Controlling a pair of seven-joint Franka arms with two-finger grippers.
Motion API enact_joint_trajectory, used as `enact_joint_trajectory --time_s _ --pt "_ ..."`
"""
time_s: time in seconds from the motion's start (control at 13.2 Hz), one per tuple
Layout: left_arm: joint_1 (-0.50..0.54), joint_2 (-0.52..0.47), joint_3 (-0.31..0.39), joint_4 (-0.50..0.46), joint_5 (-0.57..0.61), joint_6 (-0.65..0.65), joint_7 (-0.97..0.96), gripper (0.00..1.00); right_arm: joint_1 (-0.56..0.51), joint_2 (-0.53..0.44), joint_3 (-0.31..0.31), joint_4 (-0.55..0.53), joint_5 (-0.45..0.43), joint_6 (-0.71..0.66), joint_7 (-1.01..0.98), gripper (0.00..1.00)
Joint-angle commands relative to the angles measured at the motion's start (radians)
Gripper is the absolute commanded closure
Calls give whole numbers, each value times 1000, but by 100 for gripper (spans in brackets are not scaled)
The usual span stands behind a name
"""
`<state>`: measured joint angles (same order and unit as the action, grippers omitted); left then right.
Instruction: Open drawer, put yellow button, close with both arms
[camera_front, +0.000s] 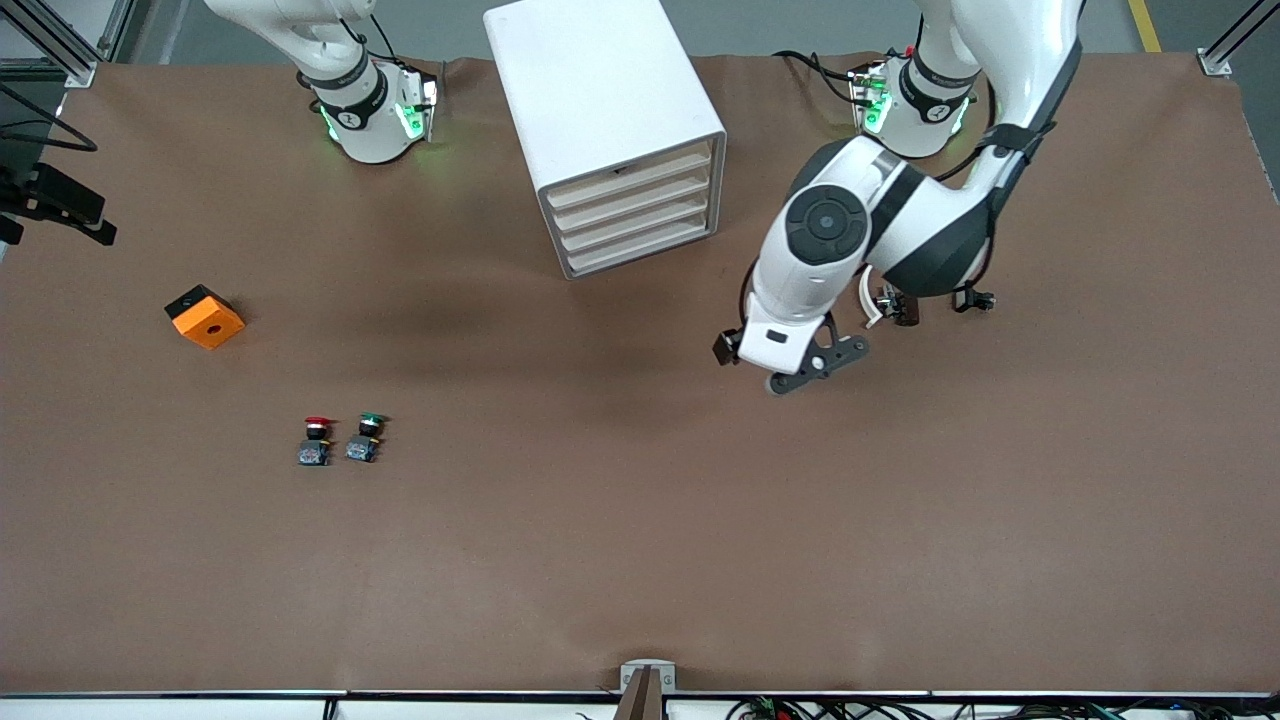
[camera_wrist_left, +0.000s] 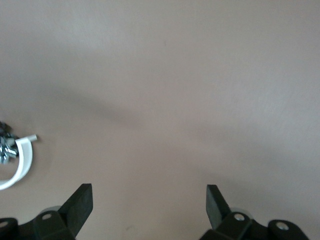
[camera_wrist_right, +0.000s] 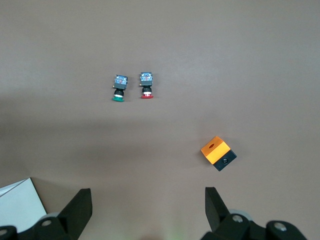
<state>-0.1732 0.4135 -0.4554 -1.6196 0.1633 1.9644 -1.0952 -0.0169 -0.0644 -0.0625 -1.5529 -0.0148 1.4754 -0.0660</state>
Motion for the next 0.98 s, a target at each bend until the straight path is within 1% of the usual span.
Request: enact_joint_trajectory --time_s 0.0,0.15,0.3,0.38,0.53,0.68,0.91 --pt "78 -103 -14 26 31 -56 117 0 12 -38 -10 -32 16 9 8 0" --pt "174 -113 -20 101 30 -134 236 0 12 -54 -10 -47 19 19 44 0" --pt "224 -114 -16 162 32 -228 335 0 20 -75 -8 -76 19 57 46 0" --pt "269 -117 -17 181 32 -243 387 0 20 -87 -8 -97 19 74 46 0" --pt "354 -149 -23 179 19 -248 510 0 20 -104 -8 -125 19 95 37 0" --pt "376 -191 -9 173 16 -315 647 0 20 -104 -8 -125 18 95 35 0" --pt "325 -272 119 156 -11 -338 791 0 20 -104 -8 -125 18 95 34 0"
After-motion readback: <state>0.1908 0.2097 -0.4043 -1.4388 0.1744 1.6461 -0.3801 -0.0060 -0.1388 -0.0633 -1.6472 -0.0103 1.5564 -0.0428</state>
